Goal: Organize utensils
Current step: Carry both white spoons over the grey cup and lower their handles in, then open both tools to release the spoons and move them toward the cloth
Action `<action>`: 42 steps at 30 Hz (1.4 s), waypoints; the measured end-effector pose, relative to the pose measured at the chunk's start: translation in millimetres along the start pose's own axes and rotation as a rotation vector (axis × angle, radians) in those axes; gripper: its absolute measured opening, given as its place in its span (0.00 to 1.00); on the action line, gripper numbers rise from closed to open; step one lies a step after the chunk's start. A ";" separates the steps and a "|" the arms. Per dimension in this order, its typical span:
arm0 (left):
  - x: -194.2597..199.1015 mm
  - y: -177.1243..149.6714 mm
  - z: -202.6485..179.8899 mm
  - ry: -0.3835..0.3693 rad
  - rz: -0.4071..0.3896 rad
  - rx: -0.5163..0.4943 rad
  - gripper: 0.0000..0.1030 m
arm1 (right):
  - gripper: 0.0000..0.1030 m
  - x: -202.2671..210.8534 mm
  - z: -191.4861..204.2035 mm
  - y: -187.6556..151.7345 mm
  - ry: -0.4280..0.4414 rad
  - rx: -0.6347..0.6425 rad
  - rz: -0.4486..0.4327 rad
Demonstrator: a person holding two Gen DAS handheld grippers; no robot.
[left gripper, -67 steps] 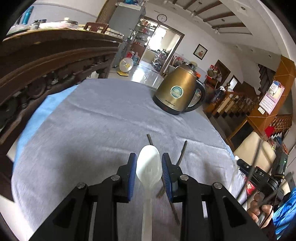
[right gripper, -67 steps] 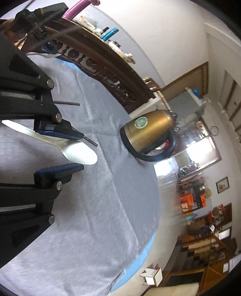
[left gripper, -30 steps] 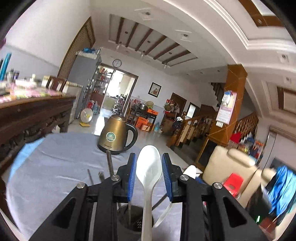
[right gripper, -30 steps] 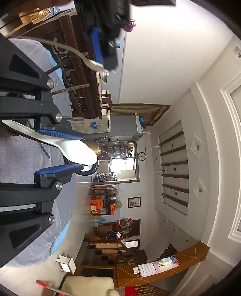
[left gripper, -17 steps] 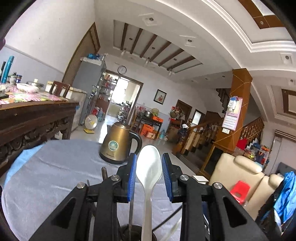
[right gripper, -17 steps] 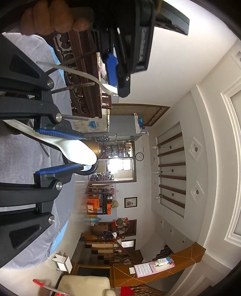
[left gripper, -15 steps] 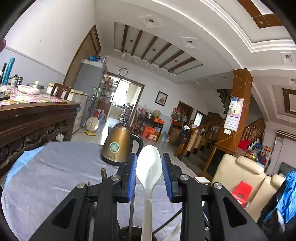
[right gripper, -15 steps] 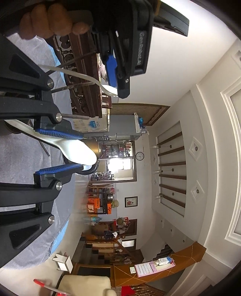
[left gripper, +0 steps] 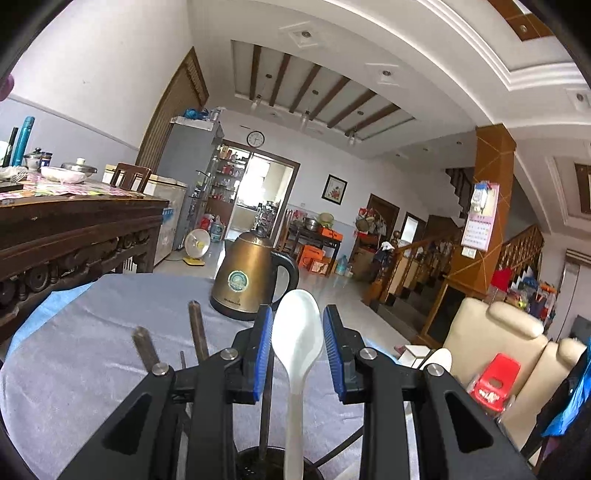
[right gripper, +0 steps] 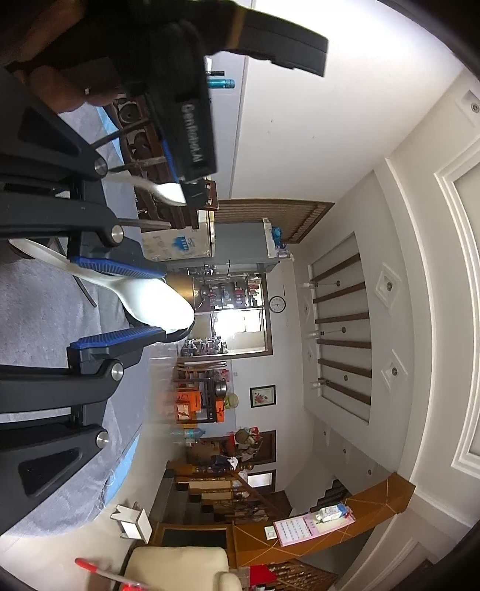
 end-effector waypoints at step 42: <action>65.7 43.0 134.7 0.366 0.008 0.086 0.65 | 0.68 -3.7 -78.9 61.9 -0.209 -0.209 -0.007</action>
Point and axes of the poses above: each gripper's, at about its wrist camera, not at the fingertips, and x roughly against the way its jaws point, z to its left, y to its top, the point moved 5 cm from there along -x, roughly the way its jaws point, and after that the axes turned 7 degrees about -x, right-handed, at the moved point
